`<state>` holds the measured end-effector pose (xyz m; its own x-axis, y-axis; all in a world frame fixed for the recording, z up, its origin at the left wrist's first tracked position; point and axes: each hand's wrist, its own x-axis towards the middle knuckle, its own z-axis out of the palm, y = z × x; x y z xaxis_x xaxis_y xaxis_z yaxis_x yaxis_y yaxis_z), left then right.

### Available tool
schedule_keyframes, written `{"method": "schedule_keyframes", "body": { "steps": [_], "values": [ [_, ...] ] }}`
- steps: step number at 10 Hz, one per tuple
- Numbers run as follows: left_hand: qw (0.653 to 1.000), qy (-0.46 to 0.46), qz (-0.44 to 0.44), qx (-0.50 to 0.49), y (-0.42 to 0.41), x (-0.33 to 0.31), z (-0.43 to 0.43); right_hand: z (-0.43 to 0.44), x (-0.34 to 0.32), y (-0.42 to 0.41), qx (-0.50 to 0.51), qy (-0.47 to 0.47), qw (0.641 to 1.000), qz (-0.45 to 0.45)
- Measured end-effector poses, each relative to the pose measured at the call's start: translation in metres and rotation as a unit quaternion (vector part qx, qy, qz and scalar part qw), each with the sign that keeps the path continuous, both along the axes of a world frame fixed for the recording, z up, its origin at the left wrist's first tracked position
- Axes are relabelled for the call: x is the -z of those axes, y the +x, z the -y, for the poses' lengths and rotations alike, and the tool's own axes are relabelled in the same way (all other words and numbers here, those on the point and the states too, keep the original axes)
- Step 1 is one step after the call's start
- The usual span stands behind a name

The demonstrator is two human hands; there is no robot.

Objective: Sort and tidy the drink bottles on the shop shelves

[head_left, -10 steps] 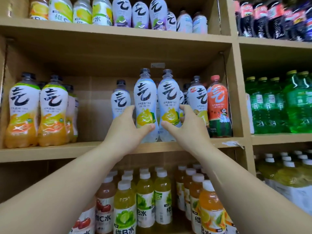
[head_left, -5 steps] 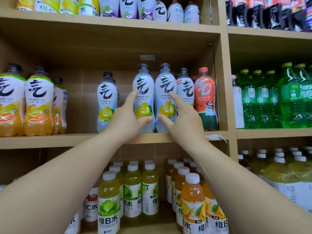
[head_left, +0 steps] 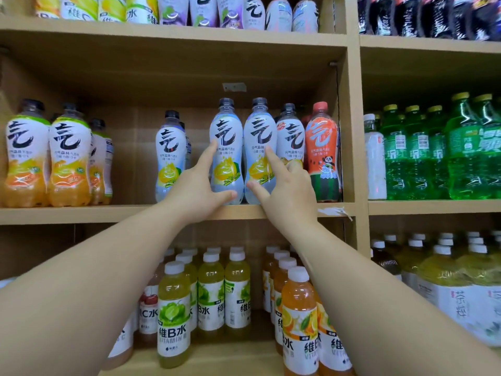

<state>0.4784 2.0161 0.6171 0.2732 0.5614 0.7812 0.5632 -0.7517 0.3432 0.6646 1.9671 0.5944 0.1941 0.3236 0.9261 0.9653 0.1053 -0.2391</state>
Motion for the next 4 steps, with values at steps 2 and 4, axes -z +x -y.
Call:
{"method": "schedule_keyframes", "body": {
  "steps": [2, 4],
  "values": [
    [1.0, -0.001, -0.013, -0.011, -0.003, 0.008, 0.011, 0.013, 0.003, -0.009, 0.014, -0.035, 0.999, -0.007],
    [0.993, 0.052, -0.065, -0.078, -0.03, 0.024, 0.049, 0.05, 0.008, -0.01, 0.005, -0.056, 0.998, -0.028]
  ]
}}
